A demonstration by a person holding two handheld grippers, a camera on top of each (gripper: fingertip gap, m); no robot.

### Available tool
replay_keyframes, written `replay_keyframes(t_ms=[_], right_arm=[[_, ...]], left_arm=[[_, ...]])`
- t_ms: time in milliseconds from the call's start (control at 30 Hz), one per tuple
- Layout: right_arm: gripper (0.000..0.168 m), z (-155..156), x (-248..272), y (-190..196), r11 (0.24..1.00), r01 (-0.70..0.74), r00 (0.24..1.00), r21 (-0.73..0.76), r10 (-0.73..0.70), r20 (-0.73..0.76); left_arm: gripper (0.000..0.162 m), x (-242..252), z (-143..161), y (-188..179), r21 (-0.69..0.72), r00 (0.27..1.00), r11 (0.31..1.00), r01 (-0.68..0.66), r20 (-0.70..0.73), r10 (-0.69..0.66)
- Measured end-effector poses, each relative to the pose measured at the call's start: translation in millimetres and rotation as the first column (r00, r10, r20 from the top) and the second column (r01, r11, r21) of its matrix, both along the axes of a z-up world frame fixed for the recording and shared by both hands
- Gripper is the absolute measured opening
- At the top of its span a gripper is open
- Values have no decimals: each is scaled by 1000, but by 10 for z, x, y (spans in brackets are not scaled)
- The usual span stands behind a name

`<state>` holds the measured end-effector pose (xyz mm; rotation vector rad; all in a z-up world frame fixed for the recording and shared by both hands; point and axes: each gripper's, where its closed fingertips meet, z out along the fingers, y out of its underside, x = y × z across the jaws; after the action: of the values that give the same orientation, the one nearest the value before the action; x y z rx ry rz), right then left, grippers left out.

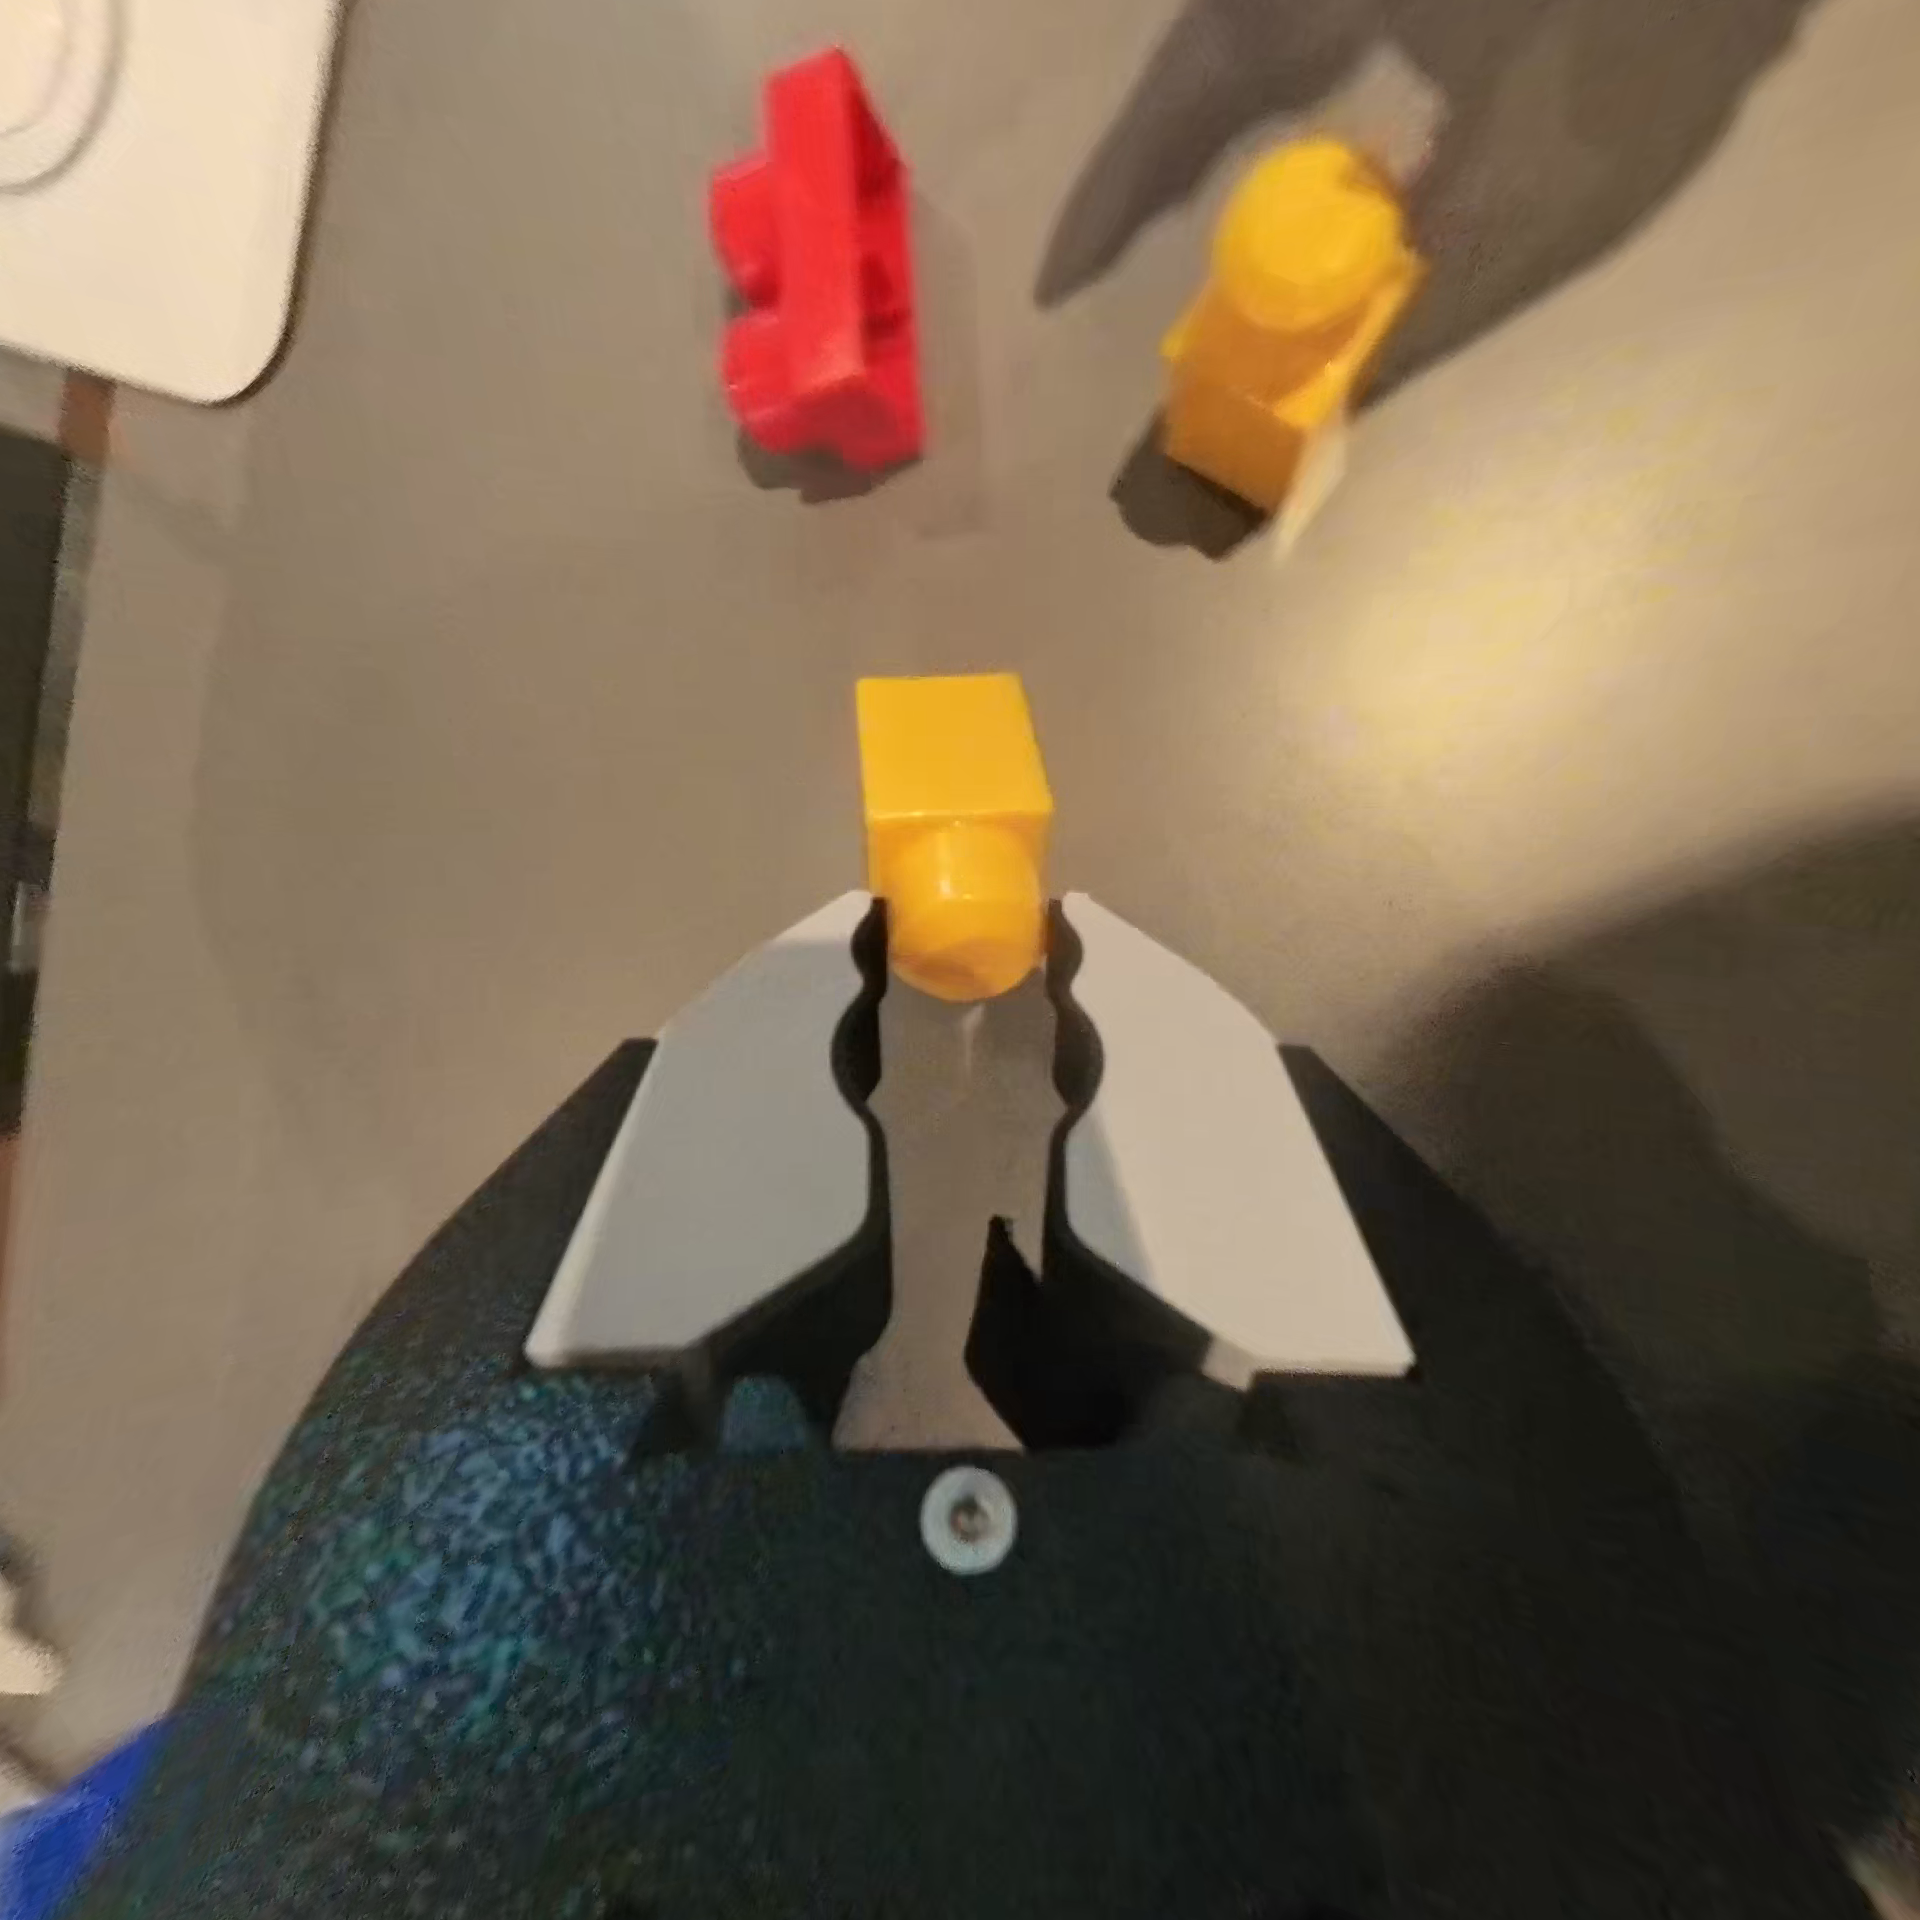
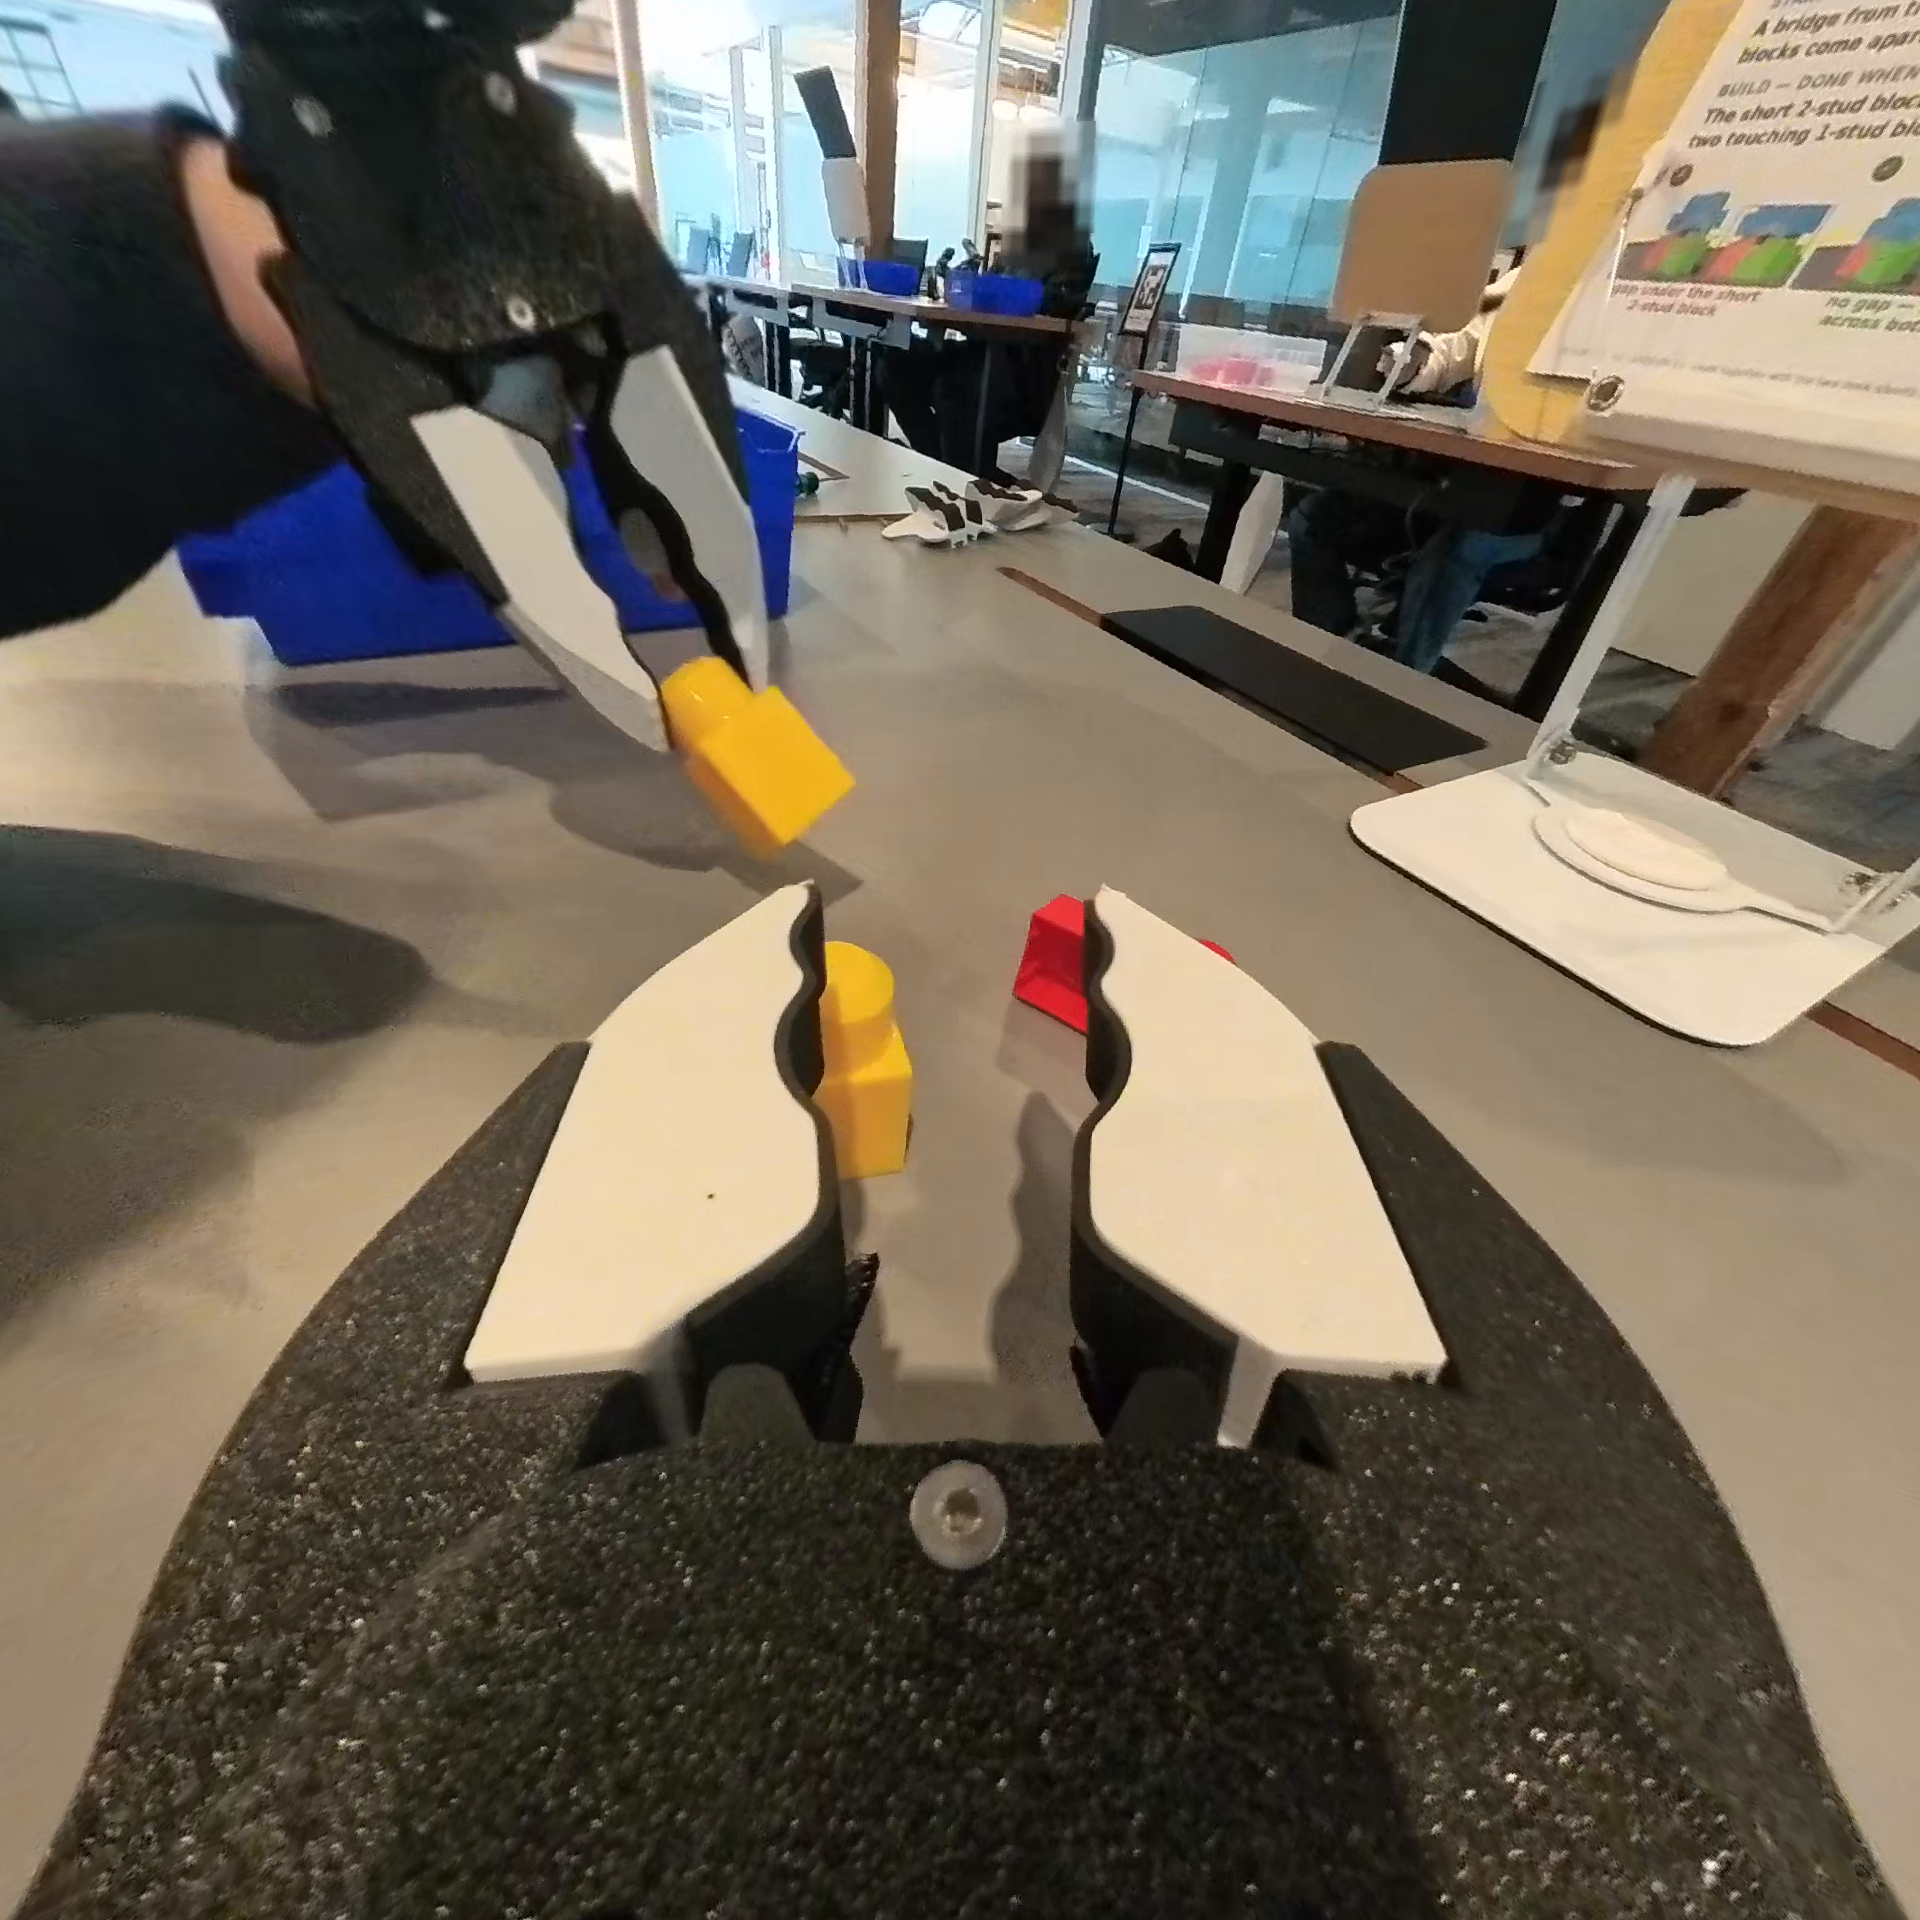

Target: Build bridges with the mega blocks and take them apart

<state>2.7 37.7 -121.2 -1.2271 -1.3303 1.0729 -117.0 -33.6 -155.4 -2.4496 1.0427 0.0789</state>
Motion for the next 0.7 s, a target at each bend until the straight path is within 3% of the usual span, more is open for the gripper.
replay_keyframes(t_ms=[133, 300, 533, 667, 700], right_arm=[[45, -12, 0, 0, 1000, -1, 1000, 6, 1, 6], [44, -48, 7, 21, 1000, 3, 1000, 11, -3, 23], [42, -55, 22, 44, 1000, 5, 1000, 6, -6, 26], [42, -68, 16, 28, 1000, -3, 999, 8, 3, 33], [42, -70, 15, 23, 1000, -6, 999, 9, 6, 33]], left_arm=[[29, 59, 37, -149, -260, 961, 951, 169, -170, -217], [29, 70, -92, -224, -525, 878, 831, 184, -293, -380], [29, 75, -202, -230, -653, 854, 746, 130, -309, -419], [29, 67, -209, -205, -647, 860, 753, 122, -309, -405], [36, 56, -211, -185, -631, 862, 766, 121, -316, -397]])
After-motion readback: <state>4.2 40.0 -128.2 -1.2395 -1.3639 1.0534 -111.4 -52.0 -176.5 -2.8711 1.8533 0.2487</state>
